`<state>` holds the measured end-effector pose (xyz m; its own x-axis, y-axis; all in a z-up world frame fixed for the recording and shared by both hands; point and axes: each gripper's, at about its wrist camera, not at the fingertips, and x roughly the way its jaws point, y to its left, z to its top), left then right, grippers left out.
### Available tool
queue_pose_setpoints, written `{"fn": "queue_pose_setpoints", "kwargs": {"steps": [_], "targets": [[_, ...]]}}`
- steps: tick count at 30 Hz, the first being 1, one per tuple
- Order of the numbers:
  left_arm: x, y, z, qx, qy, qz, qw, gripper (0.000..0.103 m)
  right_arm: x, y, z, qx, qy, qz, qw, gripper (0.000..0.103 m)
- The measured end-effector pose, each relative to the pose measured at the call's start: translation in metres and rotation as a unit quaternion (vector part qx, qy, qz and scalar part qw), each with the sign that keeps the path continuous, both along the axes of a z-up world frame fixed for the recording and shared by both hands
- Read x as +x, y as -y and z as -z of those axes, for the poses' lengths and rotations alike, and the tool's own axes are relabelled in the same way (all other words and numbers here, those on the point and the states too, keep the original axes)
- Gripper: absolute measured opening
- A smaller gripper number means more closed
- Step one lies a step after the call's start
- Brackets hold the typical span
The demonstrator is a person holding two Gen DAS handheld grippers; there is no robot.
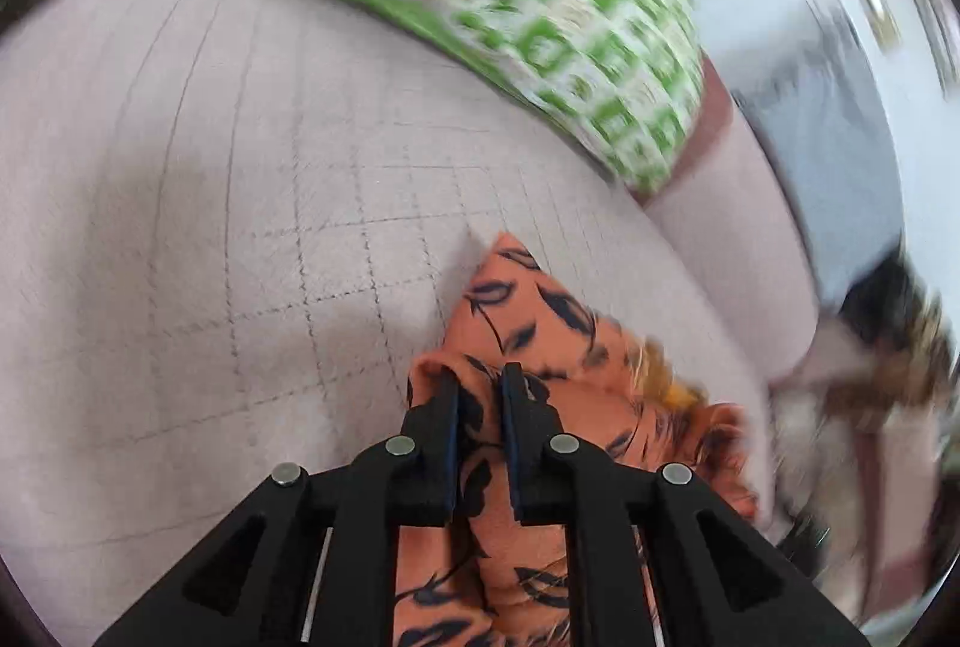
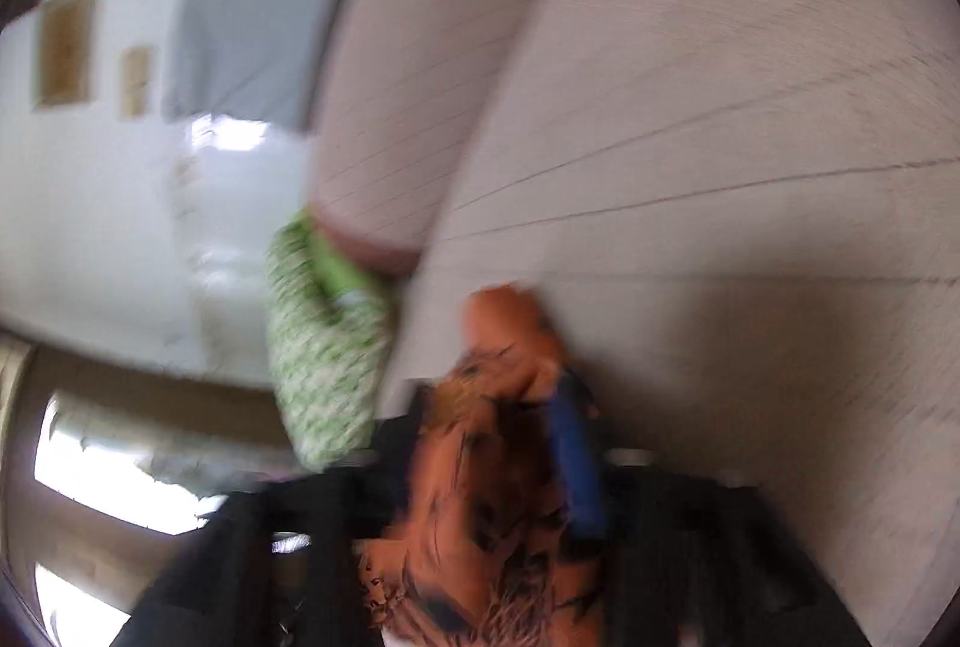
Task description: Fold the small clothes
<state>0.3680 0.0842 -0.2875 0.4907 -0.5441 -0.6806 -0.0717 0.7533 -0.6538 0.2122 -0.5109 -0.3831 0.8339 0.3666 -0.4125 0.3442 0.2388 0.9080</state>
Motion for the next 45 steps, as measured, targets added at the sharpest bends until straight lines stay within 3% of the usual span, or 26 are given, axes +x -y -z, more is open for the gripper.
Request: {"fn": "queue_pose_setpoints", "kwargs": {"steps": [3, 5, 6, 9, 11, 15, 17, 20, 23, 26, 28, 31, 32, 33, 35, 39, 41, 43, 45], "targets": [[-0.016, -0.009, -0.002, -0.025, 0.041, -0.049, 0.9976, 0.021, -0.010, 0.014, -0.003, -0.003, 0.015, 0.043, 0.999, 0.072], [-0.033, -0.013, -0.019, 0.009, 0.071, -0.088, 0.9936, 0.040, -0.016, 0.018, -0.018, -0.023, 0.040, 0.055, 0.997, 0.072], [-0.043, -0.013, -0.033, 0.025, 0.086, -0.096, 0.9913, 0.041, -0.017, 0.014, -0.029, -0.041, 0.058, 0.047, 0.996, 0.072], [-0.076, -0.007, -0.068, 0.052, 0.137, -0.103, 0.9839, 0.046, -0.007, -0.026, -0.065, -0.124, 0.075, -0.044, 0.989, 0.068], [-0.101, 0.009, -0.080, 0.080, 0.157, -0.098, 0.9796, 0.066, -0.003, -0.063, -0.076, -0.161, 0.079, -0.104, 0.978, 0.060], [-0.127, 0.058, -0.066, 0.114, 0.135, -0.012, 0.9843, 0.067, 0.010, -0.139, -0.086, -0.198, 0.073, -0.223, 0.952, 0.057], [-0.128, 0.085, -0.047, 0.123, 0.101, 0.035, 0.9867, 0.067, 0.010, -0.164, -0.081, -0.207, 0.066, -0.256, 0.942, 0.057], [-0.123, 0.108, -0.015, 0.160, 0.040, 0.067, 0.9840, 0.067, 0.021, -0.191, -0.061, -0.239, 0.019, -0.284, 0.928, 0.057], [-0.112, 0.106, -0.002, 0.172, 0.025, 0.056, 0.9832, 0.067, 0.031, -0.190, -0.042, -0.283, -0.022, -0.271, 0.920, 0.055], [-0.094, 0.103, -0.002, 0.165, 0.025, 0.048, 0.9849, 0.067, 0.050, -0.180, -0.042, -0.337, -0.040, -0.247, 0.908, 0.054], [-0.090, 0.102, -0.002, 0.160, 0.026, 0.046, 0.9856, 0.067, 0.066, -0.166, -0.044, -0.351, -0.051, -0.227, 0.907, 0.054], [-0.076, 0.099, -0.004, 0.148, 0.031, 0.038, 0.9878, 0.067, 0.080, -0.138, -0.062, -0.419, -0.074, -0.118, 0.897, 0.054], [-0.069, 0.099, -0.005, 0.139, 0.030, 0.034, 0.9893, 0.067, 0.077, -0.128, -0.071, -0.429, -0.063, -0.075, 0.898, 0.054], [-0.066, 0.096, -0.006, 0.128, 0.028, 0.031, 0.9909, 0.067, 0.067, -0.119, -0.083, -0.418, -0.033, -0.047, 0.907, 0.057], [-0.065, 0.090, -0.009, 0.109, 0.030, 0.022, 0.9933, 0.067, 0.056, -0.122, -0.099, -0.412, 0.000, -0.053, 0.909, 0.057], [-0.073, 0.071, -0.025, 0.106, 0.053, -0.004, 0.9929, 0.067, 0.041, -0.180, -0.103, -0.437, 0.013, -0.196, 0.878, 0.057], [-0.078, 0.059, -0.030, 0.119, 0.055, -0.015, 0.9913, 0.067, 0.037, -0.208, -0.093, -0.413, 0.014, -0.259, 0.873, 0.057], [-0.080, 0.049, -0.028, 0.130, 0.047, -0.022, 0.9902, 0.067, 0.029, -0.244, -0.085, -0.413, 0.010, -0.313, 0.855, 0.057], [-0.078, 0.040, -0.021, 0.130, 0.036, -0.026, 0.9905, 0.067, 0.027, -0.281, -0.078, -0.431, 0.006, -0.358, 0.828, 0.056]]}}
